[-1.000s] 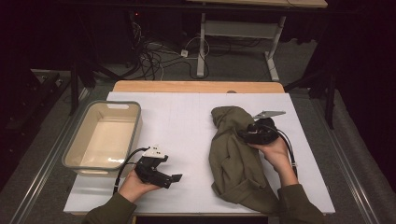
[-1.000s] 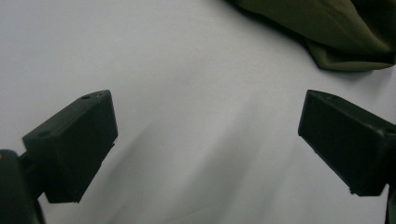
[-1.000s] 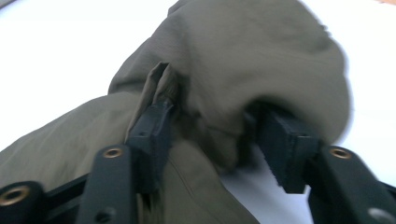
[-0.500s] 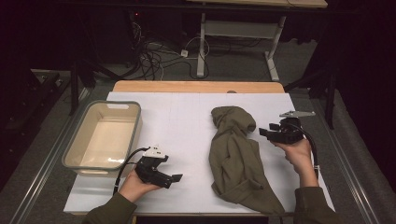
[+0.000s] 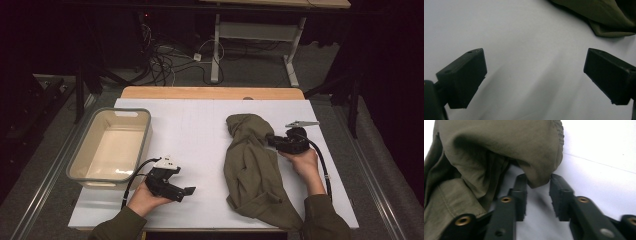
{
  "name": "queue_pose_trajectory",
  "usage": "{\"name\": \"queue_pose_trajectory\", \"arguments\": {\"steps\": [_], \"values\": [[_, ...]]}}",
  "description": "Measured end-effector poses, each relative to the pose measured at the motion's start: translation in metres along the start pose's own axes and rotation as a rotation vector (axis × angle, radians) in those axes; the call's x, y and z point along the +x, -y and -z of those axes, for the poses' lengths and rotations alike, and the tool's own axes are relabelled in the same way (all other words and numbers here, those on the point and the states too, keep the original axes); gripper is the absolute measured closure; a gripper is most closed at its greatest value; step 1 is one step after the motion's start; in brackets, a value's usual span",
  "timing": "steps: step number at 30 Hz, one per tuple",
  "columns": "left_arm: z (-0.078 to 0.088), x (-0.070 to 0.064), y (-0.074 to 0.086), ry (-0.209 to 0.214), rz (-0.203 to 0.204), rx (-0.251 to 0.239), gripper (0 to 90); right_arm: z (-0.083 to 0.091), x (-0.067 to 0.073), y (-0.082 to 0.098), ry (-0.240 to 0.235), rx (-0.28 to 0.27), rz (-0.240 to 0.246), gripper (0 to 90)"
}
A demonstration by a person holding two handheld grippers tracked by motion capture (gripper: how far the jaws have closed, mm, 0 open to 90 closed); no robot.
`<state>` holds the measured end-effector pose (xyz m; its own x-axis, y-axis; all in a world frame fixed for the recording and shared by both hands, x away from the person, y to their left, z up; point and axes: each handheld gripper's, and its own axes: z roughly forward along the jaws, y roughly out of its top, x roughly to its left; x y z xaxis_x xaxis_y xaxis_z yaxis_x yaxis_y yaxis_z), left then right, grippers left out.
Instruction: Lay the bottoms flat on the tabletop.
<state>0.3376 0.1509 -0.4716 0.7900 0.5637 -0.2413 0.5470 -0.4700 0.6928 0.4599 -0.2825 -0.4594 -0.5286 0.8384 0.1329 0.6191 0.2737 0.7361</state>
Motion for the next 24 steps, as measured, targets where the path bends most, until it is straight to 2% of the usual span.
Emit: {"name": "queue_pose_trajectory", "arguments": {"steps": [3,5,9,14,24], "values": [[0.0,0.0,0.0,-0.001,0.001,-0.001,4.7,0.0,0.0,0.001,0.005,-0.008,0.007,83.1],[0.0,0.0,0.0,-0.003,0.0,0.0,4.7,0.001,0.0,0.001,-0.007,-0.021,0.003,87.0],[0.0,0.0,0.0,-0.003,0.0,-0.002,4.7,0.006,0.002,-0.002,-0.011,-0.043,0.004,88.1],[0.0,0.0,0.0,-0.005,-0.001,0.0,4.7,0.019,0.006,-0.01,-0.022,-0.111,0.0,88.4],[0.001,0.0,0.0,-0.006,-0.001,-0.003,4.7,0.033,0.03,-0.027,-0.05,-0.184,0.041,88.5]]}}
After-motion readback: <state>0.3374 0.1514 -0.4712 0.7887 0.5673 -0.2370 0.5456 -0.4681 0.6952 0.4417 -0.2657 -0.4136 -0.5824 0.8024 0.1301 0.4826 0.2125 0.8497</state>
